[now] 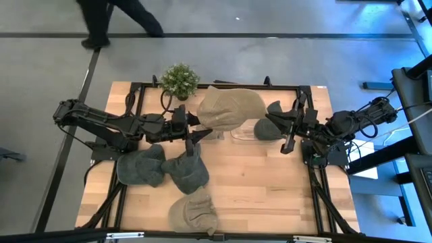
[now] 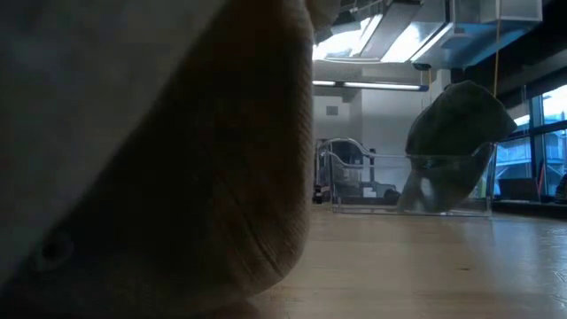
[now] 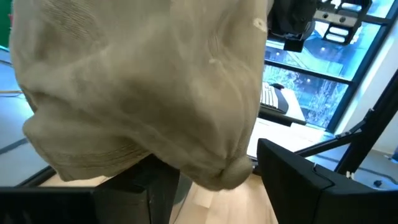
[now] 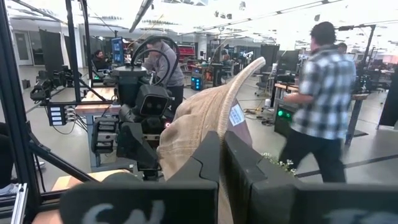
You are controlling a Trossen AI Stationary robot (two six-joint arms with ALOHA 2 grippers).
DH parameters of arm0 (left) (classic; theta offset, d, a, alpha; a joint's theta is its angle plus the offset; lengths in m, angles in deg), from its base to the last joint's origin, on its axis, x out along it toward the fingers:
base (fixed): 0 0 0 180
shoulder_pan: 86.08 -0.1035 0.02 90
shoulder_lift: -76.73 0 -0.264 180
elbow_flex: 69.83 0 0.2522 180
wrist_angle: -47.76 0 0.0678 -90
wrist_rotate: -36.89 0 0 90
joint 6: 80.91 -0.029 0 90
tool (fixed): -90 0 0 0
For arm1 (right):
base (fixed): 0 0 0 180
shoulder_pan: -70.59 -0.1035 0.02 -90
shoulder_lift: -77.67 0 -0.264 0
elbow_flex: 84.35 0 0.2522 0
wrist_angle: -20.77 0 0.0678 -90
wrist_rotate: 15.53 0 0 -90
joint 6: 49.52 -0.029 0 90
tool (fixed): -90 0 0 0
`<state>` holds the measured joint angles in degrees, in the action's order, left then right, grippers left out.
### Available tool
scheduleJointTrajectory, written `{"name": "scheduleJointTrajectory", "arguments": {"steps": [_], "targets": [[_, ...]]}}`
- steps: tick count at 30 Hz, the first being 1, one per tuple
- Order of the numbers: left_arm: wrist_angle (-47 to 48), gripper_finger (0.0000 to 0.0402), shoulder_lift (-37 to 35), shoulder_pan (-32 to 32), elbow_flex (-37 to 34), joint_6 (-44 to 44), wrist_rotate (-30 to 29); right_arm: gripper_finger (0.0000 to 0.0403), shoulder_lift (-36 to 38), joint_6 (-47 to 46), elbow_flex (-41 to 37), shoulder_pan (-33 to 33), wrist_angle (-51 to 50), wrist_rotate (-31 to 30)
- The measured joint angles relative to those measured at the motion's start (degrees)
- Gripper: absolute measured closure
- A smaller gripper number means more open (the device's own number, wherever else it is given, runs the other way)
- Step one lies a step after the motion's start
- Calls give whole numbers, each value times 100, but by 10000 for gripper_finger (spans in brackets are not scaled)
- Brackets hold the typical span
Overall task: Pick & Place hat
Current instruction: Put the right brown cap into the left transparent bin
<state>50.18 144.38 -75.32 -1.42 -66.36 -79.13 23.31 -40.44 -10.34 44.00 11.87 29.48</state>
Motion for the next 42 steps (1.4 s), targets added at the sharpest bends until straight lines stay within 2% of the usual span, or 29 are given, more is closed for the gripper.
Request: {"name": "scheduleJointTrajectory", "arguments": {"steps": [14,23,28,33,39,42], "targets": [[-96,200,0,0,0,117,-104,394,-78,13,-2,-2,51,-3],[-137,261,0,0,0,266,-275,394,-78,17,-2,-2,52,-3],[-137,314,0,0,0,97,-273,392,-78,20,-2,-2,50,-1],[-137,370,0,0,0,-68,-226,345,-75,39,-2,0,50,119],[-119,371,0,-10,16,-173,320,295,-75,44,-2,-2,46,157],[427,371,1,-117,311,-78,1060,268,-75,10,-2,-2,52,155]]}}
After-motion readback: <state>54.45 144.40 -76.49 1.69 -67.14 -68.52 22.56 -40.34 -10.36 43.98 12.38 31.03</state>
